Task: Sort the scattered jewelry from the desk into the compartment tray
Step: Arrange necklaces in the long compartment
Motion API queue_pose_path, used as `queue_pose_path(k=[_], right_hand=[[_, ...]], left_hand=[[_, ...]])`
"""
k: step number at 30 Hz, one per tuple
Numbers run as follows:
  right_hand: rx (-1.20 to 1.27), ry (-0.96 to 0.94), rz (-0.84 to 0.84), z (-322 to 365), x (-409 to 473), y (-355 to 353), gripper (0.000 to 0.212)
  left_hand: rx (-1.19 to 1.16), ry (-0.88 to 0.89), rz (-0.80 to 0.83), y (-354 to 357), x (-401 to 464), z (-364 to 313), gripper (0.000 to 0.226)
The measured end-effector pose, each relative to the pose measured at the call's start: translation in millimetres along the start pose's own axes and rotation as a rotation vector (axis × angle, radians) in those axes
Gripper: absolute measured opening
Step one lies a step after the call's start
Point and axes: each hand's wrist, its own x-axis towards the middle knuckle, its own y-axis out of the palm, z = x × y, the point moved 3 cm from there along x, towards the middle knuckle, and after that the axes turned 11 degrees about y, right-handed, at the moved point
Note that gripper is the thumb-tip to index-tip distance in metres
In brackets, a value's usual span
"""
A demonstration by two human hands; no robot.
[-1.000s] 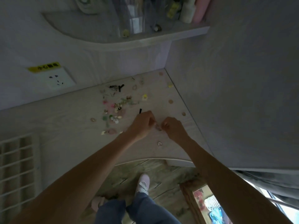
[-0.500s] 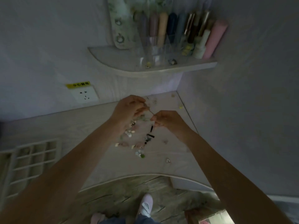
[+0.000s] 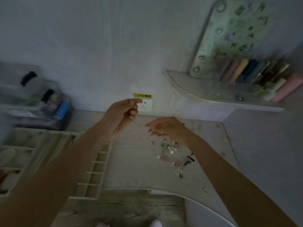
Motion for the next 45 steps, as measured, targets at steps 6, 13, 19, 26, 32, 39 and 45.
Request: queue_pose_path(k=[6,13,19,26,32,39,45], right_hand=[[0.193,-0.192,0.148,79,31,90,0.016],[0.086,-0.228,0.093,124,56,158,0.008],[0.248,-0.029,0.104,127,89,218,0.017],[0.506,0.141,0.092,97,118,261,0.018],[0.182,0.008,-0.103,69,148,250,0.008],[-0.198,-0.093,-0.31,55,168,257,0.012],[-0.536,-0.161,-0.325,50,176,254,0.01]], left_hand=[[0.217,0.113,0.004,-57,-22,-59,0.024],[0.469,0.101,-0.146,-134,-50,-106,0.012],[0.863,0.009,-0.196,-210,-83,-126,0.024],[1.079,-0.16,-0.179,-256,-117,-108,0.023],[1.126,-0.219,-0.265,-285,-137,-84,0.034],[1.164,-0.31,-0.274,-291,-140,-39,0.016],[1.256,-0.384,-0.279,-287,-142,-15,0.026]])
